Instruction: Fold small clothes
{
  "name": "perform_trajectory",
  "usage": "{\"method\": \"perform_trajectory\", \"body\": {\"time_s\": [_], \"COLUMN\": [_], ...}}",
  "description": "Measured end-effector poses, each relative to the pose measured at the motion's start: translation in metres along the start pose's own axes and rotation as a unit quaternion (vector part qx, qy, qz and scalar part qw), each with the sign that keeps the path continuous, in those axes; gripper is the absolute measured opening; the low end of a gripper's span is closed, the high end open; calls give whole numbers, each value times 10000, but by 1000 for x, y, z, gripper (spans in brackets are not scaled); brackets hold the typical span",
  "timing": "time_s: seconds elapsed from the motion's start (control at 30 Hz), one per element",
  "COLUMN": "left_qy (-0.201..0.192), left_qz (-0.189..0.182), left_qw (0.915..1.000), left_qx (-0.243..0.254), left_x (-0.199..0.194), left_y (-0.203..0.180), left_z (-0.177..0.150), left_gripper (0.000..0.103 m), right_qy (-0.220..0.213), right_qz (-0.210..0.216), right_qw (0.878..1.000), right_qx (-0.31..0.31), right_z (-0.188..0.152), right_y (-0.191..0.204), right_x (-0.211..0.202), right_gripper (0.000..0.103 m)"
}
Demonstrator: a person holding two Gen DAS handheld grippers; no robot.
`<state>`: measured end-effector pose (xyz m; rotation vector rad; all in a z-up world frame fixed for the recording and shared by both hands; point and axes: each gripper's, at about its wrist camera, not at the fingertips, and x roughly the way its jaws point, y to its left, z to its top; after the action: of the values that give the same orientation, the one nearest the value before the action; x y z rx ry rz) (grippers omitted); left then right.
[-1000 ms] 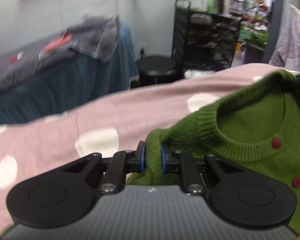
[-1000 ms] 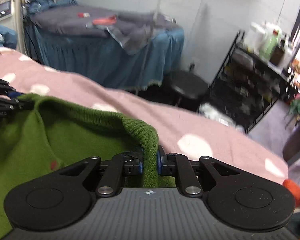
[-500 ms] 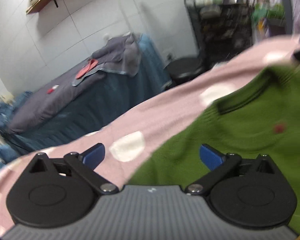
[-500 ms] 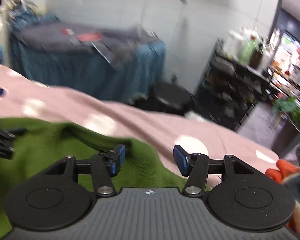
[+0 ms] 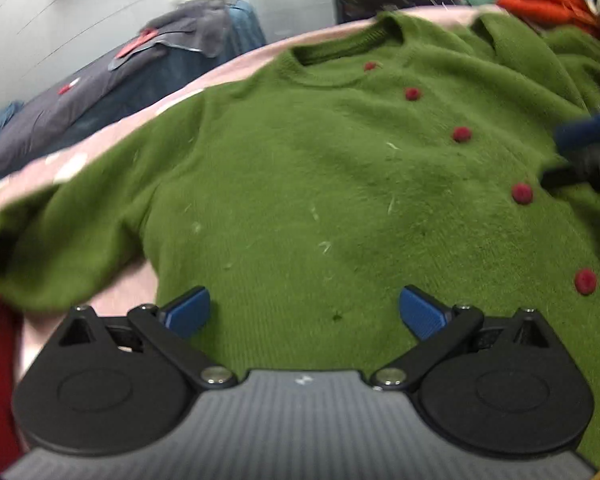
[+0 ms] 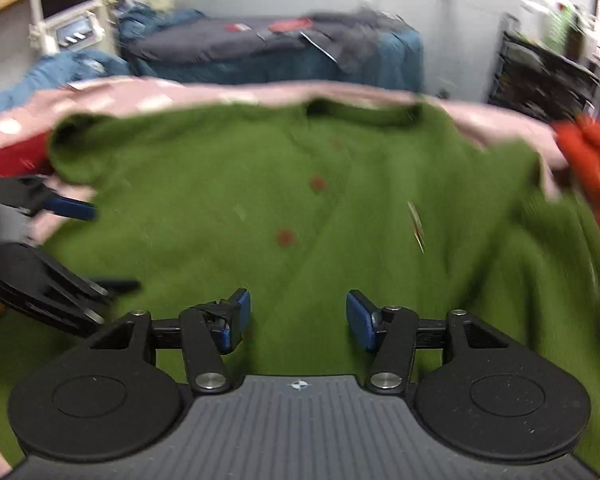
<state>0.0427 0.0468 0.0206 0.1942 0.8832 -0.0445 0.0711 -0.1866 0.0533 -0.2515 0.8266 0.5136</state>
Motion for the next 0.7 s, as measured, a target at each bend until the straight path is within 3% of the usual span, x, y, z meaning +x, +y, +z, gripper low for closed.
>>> {"method": "perform_trajectory", "body": {"time_s": [0.13, 0.3, 0.47, 0.57, 0.7], "left_qy": [50, -223, -469, -610, -627], "left_qz": [-225, 125, 213, 293, 311], "left_qw": [9974, 9985, 9947, 9937, 9934], "left_qx": [-677, -481, -892, -896, -907], "left_x": [8, 2, -2, -3, -4], "left_y": [14, 2, 2, -2, -2], "left_z": [-3, -8, -21, -24, -25], "left_gripper": [103, 103, 103, 103, 103], "right_qy": [-264, -892, -921, -1090, -1243], "right_qz": [-159, 9, 113, -241, -831], "right_qw": [9991, 9943, 9948, 9933, 9887], "right_qx": [281, 582, 419, 314, 70], "right_z": [-6, -21, -47, -58, -67], "right_y": [2, 14, 26, 27, 10], "right_x": [-11, -48, -63, -73, -93], "right_gripper": [92, 102, 103, 103, 95]}}
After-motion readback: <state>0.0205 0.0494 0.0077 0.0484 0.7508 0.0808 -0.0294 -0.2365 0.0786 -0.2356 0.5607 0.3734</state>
